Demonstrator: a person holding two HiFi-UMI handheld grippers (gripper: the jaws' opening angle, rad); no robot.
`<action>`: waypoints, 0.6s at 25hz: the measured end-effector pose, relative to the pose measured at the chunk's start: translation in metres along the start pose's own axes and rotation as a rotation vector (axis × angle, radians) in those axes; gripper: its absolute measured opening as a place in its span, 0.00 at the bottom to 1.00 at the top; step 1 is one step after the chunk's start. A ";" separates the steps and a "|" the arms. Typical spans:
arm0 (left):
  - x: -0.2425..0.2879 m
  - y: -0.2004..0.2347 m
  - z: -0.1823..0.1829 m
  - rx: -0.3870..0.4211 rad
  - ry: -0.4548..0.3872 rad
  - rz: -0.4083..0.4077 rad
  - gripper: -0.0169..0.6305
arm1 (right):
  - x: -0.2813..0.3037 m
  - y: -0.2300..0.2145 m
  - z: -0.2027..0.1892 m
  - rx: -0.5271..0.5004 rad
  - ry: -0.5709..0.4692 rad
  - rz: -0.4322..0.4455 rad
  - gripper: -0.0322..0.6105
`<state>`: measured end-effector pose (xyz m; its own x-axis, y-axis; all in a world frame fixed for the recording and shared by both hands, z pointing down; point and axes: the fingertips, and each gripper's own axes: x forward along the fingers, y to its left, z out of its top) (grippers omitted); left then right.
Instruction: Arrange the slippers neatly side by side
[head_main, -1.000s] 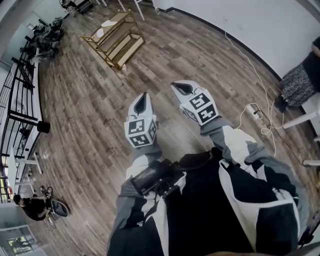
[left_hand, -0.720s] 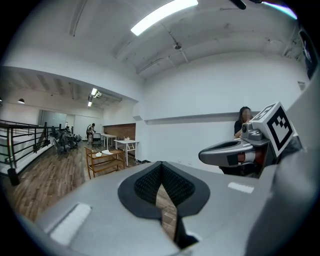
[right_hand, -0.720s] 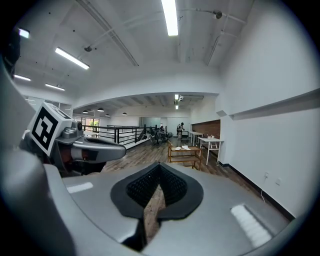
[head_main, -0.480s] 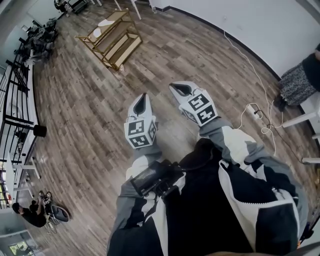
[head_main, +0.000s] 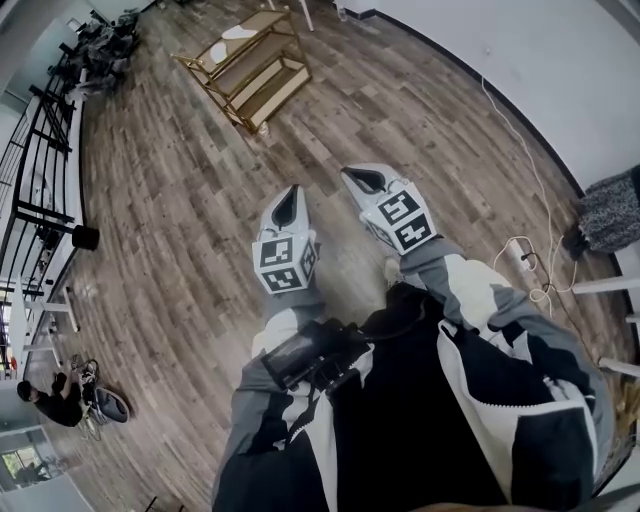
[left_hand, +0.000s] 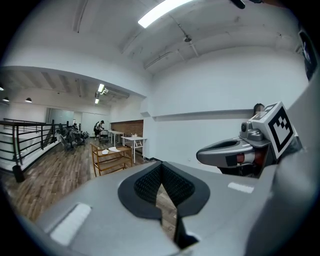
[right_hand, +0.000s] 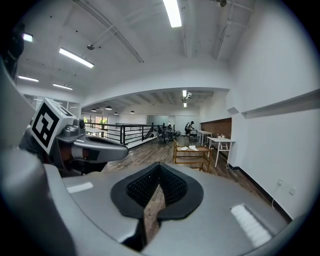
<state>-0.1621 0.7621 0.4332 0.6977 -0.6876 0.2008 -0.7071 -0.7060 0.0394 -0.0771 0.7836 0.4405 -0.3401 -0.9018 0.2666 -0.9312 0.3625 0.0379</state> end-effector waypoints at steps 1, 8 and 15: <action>0.011 0.004 0.004 -0.001 -0.002 0.008 0.04 | 0.010 -0.008 0.003 -0.002 0.000 0.012 0.06; 0.095 0.032 0.038 -0.016 -0.005 0.083 0.04 | 0.067 -0.084 0.033 -0.013 -0.003 0.073 0.06; 0.162 0.044 0.058 -0.008 0.000 0.132 0.04 | 0.106 -0.146 0.044 -0.014 -0.009 0.116 0.06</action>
<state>-0.0737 0.6098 0.4106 0.5982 -0.7747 0.2048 -0.7939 -0.6077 0.0205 0.0172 0.6251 0.4205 -0.4465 -0.8557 0.2617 -0.8837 0.4675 0.0208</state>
